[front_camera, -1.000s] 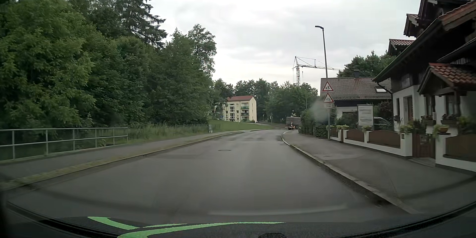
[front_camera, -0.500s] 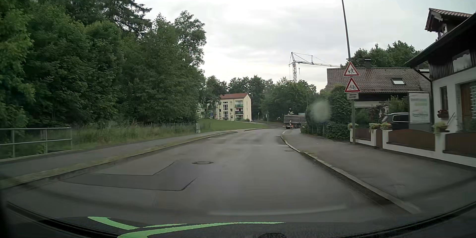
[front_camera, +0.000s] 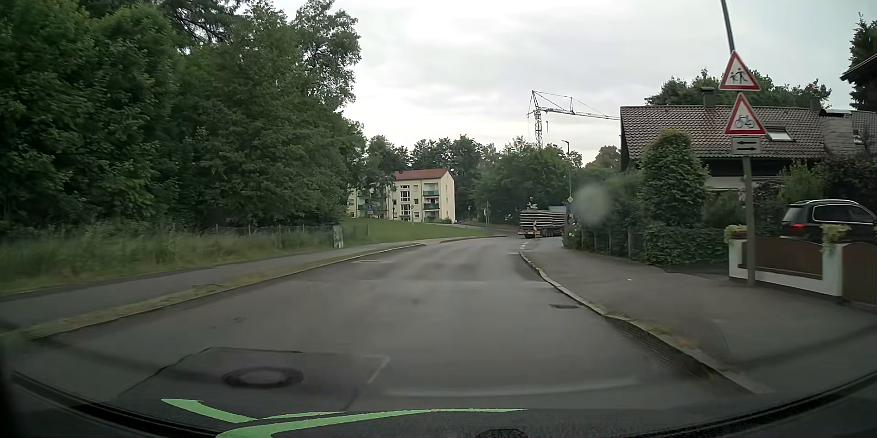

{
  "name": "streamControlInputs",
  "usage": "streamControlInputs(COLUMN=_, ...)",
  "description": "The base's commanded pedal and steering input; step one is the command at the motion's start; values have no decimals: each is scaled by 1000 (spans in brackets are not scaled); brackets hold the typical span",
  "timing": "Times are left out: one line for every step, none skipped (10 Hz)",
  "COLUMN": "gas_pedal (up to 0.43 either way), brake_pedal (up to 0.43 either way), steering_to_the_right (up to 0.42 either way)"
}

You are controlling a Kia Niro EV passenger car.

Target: Follow the waypoints while adhering to traffic rules and regulations

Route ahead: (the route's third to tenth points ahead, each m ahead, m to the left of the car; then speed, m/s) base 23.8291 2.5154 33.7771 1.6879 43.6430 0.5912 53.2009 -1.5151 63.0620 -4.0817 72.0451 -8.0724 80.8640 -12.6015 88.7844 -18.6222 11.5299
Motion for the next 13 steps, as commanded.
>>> streamControlInputs(gas_pedal=0, brake_pedal=262, steering_to_the_right=12)
streamControlInputs(gas_pedal=0, brake_pedal=262, steering_to_the_right=12)
streamControlInputs(gas_pedal=0, brake_pedal=262, steering_to_the_right=12)
streamControlInputs(gas_pedal=0, brake_pedal=262, steering_to_the_right=12)
streamControlInputs(gas_pedal=0, brake_pedal=262, steering_to_the_right=12)
streamControlInputs(gas_pedal=0, brake_pedal=262, steering_to_the_right=12)
streamControlInputs(gas_pedal=0, brake_pedal=262, steering_to_the_right=12)
streamControlInputs(gas_pedal=0, brake_pedal=262, steering_to_the_right=12)
streamControlInputs(gas_pedal=0, brake_pedal=268, steering_to_the_right=12)
streamControlInputs(gas_pedal=0, brake_pedal=268, steering_to_the_right=12)
streamControlInputs(gas_pedal=0, brake_pedal=268, steering_to_the_right=12)
streamControlInputs(gas_pedal=0, brake_pedal=268, steering_to_the_right=11)
streamControlInputs(gas_pedal=0, brake_pedal=268, steering_to_the_right=10)
